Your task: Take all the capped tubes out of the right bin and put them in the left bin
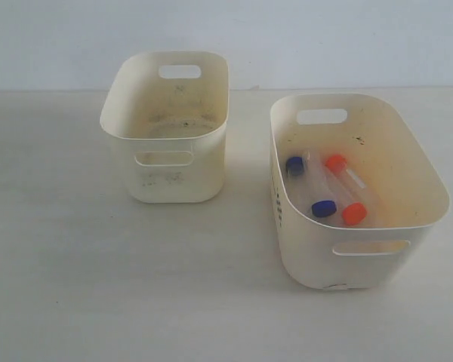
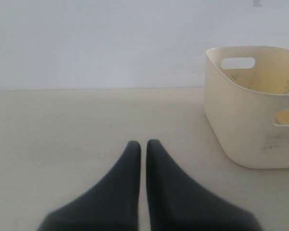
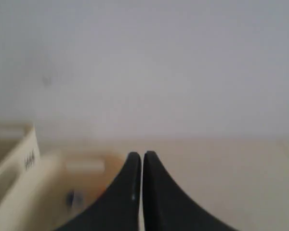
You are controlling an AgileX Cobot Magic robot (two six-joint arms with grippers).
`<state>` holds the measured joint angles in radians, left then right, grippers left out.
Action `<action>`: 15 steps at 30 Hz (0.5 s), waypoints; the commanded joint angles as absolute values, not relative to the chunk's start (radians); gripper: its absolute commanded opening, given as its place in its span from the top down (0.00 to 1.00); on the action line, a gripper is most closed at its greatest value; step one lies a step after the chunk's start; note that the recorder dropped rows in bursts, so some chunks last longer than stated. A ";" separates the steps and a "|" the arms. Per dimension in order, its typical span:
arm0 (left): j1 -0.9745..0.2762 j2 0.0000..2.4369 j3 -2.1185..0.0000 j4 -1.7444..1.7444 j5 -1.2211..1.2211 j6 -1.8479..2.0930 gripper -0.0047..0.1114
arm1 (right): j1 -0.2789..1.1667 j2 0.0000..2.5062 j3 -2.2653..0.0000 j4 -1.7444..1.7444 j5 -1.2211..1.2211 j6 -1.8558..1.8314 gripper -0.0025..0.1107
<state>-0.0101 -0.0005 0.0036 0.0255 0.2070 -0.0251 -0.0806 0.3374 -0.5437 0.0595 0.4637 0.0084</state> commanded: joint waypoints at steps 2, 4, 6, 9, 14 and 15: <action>-0.010 0.000 0.000 0.019 0.202 -0.035 0.92 | -0.078 0.683 -0.701 0.166 1.020 0.045 0.97; -0.010 0.000 0.000 0.019 0.202 -0.035 0.92 | -0.078 0.738 -0.716 0.210 1.001 0.081 0.97; -0.010 0.000 0.000 0.019 0.202 -0.035 0.92 | -0.078 0.790 -0.721 0.282 0.987 0.064 0.97; -0.010 0.000 0.000 0.019 0.202 -0.035 0.92 | -0.078 0.882 -0.783 0.474 0.876 -0.312 0.97; -0.010 0.000 0.000 0.019 0.202 -0.035 0.92 | 0.021 1.080 -0.951 0.653 0.820 -0.451 0.97; -0.010 0.000 0.000 0.019 0.202 -0.035 0.92 | 0.067 1.153 -1.003 0.616 0.793 -0.418 0.97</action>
<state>-0.0101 -0.0005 0.0036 0.0255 0.2070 -0.0251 0.0110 1.0717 -0.9398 0.6304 0.8393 -0.4178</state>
